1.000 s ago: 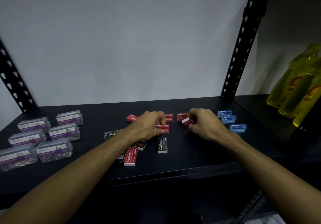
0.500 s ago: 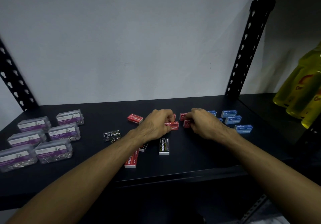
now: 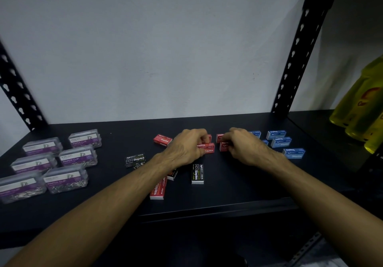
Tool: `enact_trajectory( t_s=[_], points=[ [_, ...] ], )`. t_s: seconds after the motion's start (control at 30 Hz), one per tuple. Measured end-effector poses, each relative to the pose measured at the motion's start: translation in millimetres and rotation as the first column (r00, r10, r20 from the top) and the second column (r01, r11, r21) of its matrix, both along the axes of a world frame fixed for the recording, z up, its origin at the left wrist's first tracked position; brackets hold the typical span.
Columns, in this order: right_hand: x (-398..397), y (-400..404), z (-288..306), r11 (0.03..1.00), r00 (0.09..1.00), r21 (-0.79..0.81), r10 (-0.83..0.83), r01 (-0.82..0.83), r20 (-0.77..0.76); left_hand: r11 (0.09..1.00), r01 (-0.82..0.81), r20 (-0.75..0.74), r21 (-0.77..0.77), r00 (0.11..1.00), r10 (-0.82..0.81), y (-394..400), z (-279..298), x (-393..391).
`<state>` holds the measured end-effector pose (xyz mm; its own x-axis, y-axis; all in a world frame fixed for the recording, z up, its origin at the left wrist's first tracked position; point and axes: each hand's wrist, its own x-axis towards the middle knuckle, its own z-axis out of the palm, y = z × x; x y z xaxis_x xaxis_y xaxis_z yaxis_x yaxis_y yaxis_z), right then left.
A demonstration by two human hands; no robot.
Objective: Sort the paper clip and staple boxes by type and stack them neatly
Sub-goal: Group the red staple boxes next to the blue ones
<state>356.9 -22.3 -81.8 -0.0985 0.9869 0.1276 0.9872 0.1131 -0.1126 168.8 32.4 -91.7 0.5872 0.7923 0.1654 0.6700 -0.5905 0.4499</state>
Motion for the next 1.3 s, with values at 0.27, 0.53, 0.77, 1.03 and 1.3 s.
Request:
enact_trajectory(
  t_s=[0.27, 0.53, 0.77, 1.03, 1.3],
  points=[
    [-3.2, -10.9, 8.8, 0.999, 0.999, 0.038, -0.010, 0.008, 0.049, 0.999, -0.005, 0.040, 0.051, 0.999, 0.003, -5.7, 10.9, -14.2],
    [-13.3, -26.9, 24.8, 0.995, 0.998, 0.105, -0.003, -0.003, 0.060, 0.999, -0.042, 0.042, 0.025, 0.998, 0.041, -5.2, 27.3, -58.3],
    [-47.9, -22.4, 30.4, 0.991, 0.998, 0.118, 0.057, -0.060, 0.025, 0.998, -0.051, 0.076, -0.035, 0.996, 0.054, -16.5, 30.4, -99.4],
    [-86.1, 1.0, 23.8, 0.986, 0.996, 0.137, 0.092, -0.091, 0.002, 0.991, 0.000, 0.029, -0.135, 1.000, 0.004, -41.0, 26.4, -133.3],
    [-112.7, 29.3, 14.3, 0.992, 0.995, 0.083, 0.097, -0.098, 0.018, 0.983, 0.100, -0.079, -0.154, 0.990, -0.113, -50.4, 18.9, -142.9]
  ],
)
